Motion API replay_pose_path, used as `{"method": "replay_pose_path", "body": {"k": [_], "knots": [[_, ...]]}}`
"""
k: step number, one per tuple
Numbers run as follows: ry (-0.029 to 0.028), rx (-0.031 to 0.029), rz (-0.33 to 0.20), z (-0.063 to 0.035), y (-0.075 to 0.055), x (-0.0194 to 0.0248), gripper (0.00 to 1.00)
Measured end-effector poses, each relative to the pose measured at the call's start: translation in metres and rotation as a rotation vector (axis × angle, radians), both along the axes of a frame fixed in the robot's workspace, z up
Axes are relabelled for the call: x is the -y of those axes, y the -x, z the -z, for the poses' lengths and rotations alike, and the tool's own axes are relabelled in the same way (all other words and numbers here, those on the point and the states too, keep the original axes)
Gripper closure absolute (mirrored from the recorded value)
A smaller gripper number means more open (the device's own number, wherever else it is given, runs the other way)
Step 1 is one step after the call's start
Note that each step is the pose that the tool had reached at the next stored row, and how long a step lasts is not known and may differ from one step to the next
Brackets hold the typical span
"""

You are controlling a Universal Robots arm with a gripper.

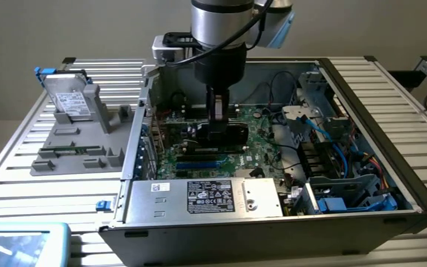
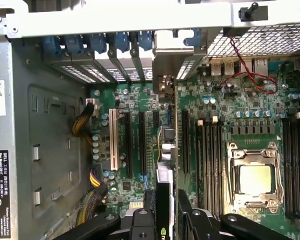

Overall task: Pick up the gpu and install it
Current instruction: 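Insert the gpu into the slot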

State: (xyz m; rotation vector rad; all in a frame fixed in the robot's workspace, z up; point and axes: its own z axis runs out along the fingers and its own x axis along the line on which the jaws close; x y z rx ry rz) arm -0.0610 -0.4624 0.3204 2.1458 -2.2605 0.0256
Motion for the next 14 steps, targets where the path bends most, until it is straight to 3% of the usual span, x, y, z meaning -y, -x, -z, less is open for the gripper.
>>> {"method": "replay_pose_path", "body": {"k": [6, 14], "knots": [[0.0057, -0.0001, -0.001, 0.0098, 0.006, -0.0019, 0.72], [0.0087, 0.0, -0.004, 0.0243, 0.009, -0.0024, 0.72]]}}
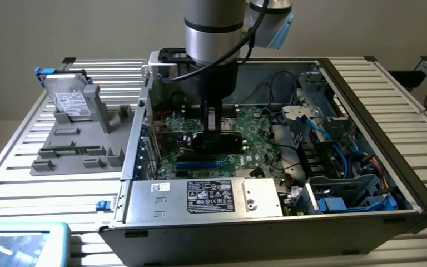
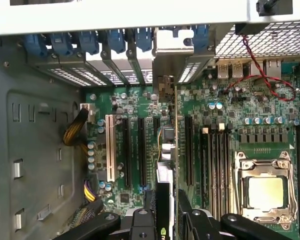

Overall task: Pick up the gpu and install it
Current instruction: 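Insert the gpu into the slot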

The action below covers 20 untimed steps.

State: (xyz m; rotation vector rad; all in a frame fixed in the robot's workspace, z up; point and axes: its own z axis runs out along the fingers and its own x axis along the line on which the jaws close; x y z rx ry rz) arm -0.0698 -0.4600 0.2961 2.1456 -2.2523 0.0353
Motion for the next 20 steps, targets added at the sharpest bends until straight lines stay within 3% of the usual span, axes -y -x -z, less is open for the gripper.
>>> {"method": "replay_pose_path", "body": {"k": [8, 14, 20], "knots": [[0.0009, -0.0023, -0.004, 0.0128, 0.004, -0.0003, 0.72], [0.004, -0.0027, -0.006, 0.0215, 0.009, -0.0057, 0.72], [0.0039, -0.015, -0.008, 0.0279, 0.01, -0.0057, 0.72]]}}
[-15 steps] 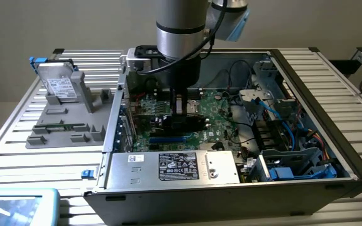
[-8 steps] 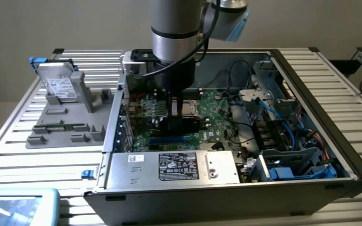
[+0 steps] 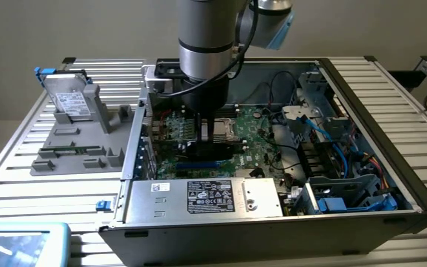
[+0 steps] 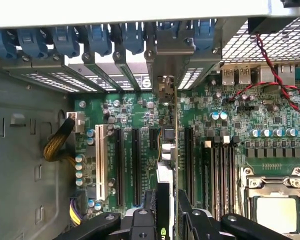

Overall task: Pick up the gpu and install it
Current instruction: 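Insert the gpu into the slot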

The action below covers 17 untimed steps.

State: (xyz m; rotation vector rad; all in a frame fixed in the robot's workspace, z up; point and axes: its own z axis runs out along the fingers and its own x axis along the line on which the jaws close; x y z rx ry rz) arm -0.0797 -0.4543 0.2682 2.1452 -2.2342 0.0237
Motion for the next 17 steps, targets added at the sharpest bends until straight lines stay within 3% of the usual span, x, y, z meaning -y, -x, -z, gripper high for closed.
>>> {"method": "replay_pose_path", "body": {"k": [2, 17], "knots": [[0.0001, -0.0054, 0.0, 0.0004, 0.0001, 0.0001, 0.72], [-0.0014, -0.0057, 0.0, 0.0038, 0.0014, -0.0021, 0.72]]}}
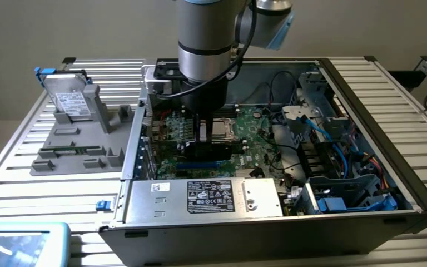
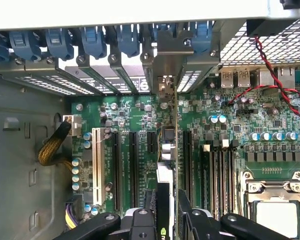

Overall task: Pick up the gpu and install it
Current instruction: 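Insert the gpu into the slot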

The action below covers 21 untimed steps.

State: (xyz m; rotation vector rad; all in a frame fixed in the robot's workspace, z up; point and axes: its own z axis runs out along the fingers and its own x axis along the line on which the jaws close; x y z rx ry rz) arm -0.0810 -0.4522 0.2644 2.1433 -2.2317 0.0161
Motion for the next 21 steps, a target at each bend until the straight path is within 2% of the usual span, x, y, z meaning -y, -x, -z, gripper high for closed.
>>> {"method": "replay_pose_path", "body": {"k": [7, 9, 13, 14, 21], "knots": [[-0.0006, 0.0, 0.0, 0.0001, 0.0, -0.0001, 0.72], [-0.0056, 0.0, 0.0, -0.0001, 0.0001, -0.0001, 0.72], [-0.0359, 0.0005, 0.0, 0.0, 0.0, -0.0001, 0.72], [-0.0402, 0.0005, 0.0, -0.0001, 0.0001, -0.0001, 0.72], [-0.0401, 0.0006, 0.0, 0.0, 0.0, 0.0, 0.72]]}}
